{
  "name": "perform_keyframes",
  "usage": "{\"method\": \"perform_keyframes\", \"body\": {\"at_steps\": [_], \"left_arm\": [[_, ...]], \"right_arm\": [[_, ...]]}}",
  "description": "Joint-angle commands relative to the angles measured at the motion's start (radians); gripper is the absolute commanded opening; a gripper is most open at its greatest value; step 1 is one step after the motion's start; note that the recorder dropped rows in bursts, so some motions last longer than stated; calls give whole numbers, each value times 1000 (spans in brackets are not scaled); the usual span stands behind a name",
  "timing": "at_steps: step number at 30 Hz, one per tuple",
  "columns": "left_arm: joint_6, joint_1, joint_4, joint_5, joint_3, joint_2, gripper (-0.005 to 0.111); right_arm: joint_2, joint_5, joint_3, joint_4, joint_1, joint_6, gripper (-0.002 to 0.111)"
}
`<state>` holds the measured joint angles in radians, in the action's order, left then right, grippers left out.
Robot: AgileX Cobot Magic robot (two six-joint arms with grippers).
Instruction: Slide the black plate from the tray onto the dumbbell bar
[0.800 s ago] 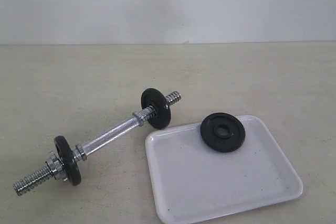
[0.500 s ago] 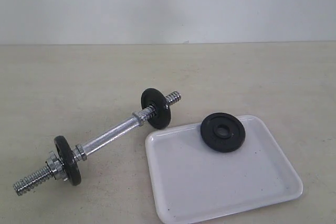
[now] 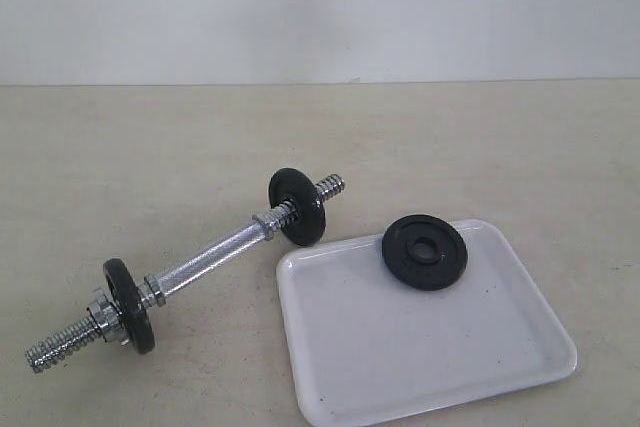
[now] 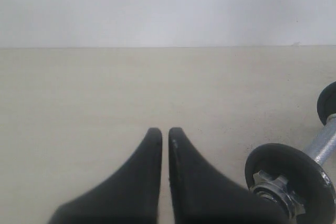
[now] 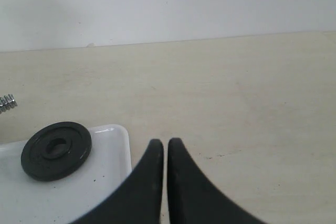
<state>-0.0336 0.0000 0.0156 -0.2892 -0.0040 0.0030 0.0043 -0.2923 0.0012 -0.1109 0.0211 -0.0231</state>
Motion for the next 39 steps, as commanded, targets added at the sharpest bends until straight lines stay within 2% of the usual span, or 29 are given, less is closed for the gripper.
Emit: {"method": "perform_keyframes", "body": {"at_steps": [1, 26, 28, 34, 39], "left_arm": [[1, -1, -9, 4, 4, -3, 4], [-9, 0, -21, 27, 4, -3, 4], [-68, 0, -94, 97, 4, -3, 4], [-334, 0, -459, 496, 4, -3, 4], [-664, 0, -501, 764, -4, -3, 4]], "right_arm": [[-4, 5, -1, 8, 1, -3, 0], [-4, 5, -1, 8, 1, -3, 0], [-4, 5, -1, 8, 1, -3, 0], [-4, 5, -1, 8, 1, -3, 0], [-4, 5, -1, 8, 1, -3, 0]]}}
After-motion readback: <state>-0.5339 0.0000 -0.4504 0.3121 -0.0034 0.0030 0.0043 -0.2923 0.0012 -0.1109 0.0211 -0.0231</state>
